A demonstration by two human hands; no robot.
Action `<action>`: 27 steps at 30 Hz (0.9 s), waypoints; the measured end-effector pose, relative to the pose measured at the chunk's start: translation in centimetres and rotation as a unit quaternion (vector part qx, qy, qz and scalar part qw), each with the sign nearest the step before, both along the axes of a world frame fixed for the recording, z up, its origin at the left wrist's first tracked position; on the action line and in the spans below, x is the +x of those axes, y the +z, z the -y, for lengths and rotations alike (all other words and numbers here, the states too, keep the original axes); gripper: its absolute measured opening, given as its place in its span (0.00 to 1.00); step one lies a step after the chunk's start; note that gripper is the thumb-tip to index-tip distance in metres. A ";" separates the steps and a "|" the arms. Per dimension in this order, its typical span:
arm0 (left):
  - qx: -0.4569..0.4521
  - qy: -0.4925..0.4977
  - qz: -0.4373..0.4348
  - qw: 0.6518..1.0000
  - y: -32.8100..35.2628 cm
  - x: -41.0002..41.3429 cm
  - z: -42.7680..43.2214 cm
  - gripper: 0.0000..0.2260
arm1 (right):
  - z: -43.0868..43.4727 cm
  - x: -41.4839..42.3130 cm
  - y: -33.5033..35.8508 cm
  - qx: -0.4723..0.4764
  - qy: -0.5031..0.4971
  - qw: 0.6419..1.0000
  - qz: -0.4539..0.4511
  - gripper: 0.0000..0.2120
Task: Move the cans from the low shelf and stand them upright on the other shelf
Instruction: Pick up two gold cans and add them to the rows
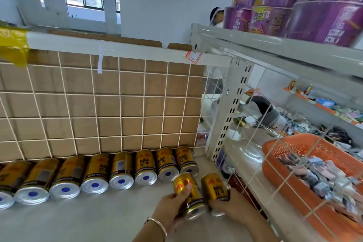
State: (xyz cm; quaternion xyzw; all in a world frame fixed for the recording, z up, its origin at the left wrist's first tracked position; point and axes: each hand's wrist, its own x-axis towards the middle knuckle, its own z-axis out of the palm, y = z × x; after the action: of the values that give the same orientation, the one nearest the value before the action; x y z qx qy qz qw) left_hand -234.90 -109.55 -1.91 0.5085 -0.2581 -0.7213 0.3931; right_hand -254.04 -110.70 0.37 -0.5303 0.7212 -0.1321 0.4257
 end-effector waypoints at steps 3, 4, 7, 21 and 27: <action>-0.020 -0.004 0.012 1.000 -0.1 -0.2 -0.2 0.41 | -1.1 0.3 1.1 0.018 0.011 0.998 0.056 0.23; -0.026 -0.004 0.016 1.000 -0.2 -0.3 -0.2 0.43 | -1.1 0.4 1.0 0.003 -0.006 0.997 0.077 0.26; -0.036 -0.004 0.010 0.999 0.4 -0.3 -1.2 0.40 | -1.4 1.3 0.6 0.000 -0.064 0.989 0.132 0.30; -0.111 0.035 0.021 0.993 5.2 5.8 -7.6 0.29 | -1.8 6.7 -1.0 0.076 0.041 0.924 0.371 0.48; -0.123 0.111 0.035 0.986 6.5 13.4 -13.4 0.26 | -5.1 16.0 0.9 0.097 0.118 0.882 0.446 0.42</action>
State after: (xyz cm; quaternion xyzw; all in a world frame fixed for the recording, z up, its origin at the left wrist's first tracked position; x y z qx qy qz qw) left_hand -221.47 -96.18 4.64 0.5063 -0.3007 -0.6180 0.5210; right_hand -238.01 -105.65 1.26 -0.4525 0.3967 -0.2326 0.7641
